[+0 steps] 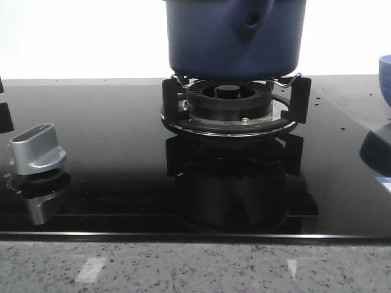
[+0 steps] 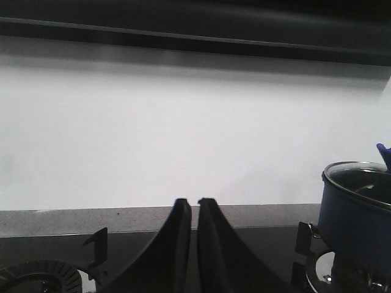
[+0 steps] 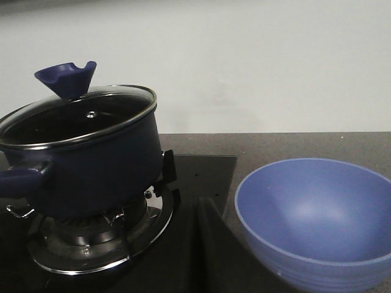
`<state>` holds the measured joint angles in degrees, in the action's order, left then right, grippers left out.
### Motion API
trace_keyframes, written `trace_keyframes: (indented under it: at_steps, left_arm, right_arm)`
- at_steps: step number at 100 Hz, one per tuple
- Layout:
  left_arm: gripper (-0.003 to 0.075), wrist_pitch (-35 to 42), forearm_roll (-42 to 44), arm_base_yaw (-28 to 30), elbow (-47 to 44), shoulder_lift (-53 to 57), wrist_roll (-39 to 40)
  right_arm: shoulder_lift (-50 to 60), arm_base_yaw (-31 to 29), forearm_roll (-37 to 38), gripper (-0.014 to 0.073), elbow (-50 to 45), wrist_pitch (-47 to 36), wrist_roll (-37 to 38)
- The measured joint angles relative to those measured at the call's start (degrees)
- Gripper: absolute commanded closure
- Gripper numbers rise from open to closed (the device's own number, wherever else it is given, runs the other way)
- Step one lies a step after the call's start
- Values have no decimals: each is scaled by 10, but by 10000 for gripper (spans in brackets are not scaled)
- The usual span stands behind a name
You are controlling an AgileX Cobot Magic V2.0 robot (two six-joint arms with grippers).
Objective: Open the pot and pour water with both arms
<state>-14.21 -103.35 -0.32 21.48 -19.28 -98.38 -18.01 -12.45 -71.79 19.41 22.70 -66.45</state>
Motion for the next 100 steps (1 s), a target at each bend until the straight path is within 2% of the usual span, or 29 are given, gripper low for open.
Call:
trace_keyframes:
  at_steps: [17,24,31,34,38,46,53,57,64,74,84,100]
  left_arm:
    - [740,6,2,0,0,0,5]
    - [740,11,57,0,2,0,60]
    - [741,20,177,0,10,0,181]
    - [740,22,239,0,13,0,261]
    - [740,24,344,0,14,1,352]
    - [740,22,576,0,15,1,586]
    - [741,19,743,0,11,2,762]
    - [741,17,809,0,5,6,845]
    - [740,17,905,0,-12,22,939]
    - [740,42,969,0,-59,61,993]
    - [741,98,985,0,-122,116,1009]
    - [740,117,991,0,-201,185,1014]
  right_arm:
    - [0,0,-1,641,0,0,0]
    - [0,0,-1,641,0,0,0]
    - [0,0,-1,641,0,0,0]
    - [0,0,-1,641,0,0,0]
    - [0,0,-1,641,0,0,0]
    - [0,0,-1,641,0,0,0]
    - [0,0,-1,641,0,0,0]
    - [0,0,-1,641,0,0,0]
    - [0,0,-2,641,0,0,0]
    - [0,0,-2,641,0,0,0]
    - [0,0,-2,641,0,0,0]
    - [0,0,-2,641,0,-1,0]
